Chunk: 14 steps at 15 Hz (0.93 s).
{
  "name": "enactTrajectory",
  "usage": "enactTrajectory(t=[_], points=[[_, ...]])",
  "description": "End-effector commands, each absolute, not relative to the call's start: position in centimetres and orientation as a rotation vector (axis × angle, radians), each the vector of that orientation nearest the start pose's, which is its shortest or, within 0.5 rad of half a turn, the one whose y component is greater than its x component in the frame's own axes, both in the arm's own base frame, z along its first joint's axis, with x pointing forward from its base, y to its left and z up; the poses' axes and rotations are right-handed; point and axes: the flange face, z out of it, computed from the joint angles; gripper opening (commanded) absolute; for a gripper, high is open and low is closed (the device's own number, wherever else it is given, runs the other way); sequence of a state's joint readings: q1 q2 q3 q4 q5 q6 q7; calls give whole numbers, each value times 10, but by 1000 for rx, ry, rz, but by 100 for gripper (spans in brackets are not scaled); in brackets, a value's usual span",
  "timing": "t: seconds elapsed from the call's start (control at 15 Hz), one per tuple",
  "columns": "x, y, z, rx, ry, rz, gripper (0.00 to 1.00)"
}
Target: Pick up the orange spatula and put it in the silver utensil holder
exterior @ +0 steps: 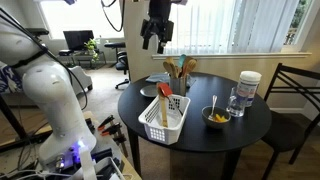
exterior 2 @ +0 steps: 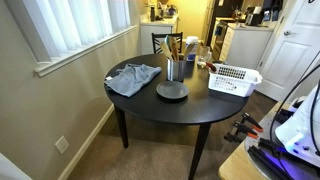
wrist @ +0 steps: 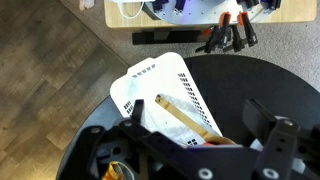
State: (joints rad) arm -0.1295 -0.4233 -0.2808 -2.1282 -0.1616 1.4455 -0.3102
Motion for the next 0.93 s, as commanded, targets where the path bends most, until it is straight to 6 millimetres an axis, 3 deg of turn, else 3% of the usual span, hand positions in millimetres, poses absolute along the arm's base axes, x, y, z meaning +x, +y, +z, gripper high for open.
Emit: enactTrajectory(t=[0.0,0.4,0.87], points=[[352,-191,552,-3064,90,422,100],[352,-191,552,-3064,90,422,100],[369,-129,541,-3169,104,356,100]])
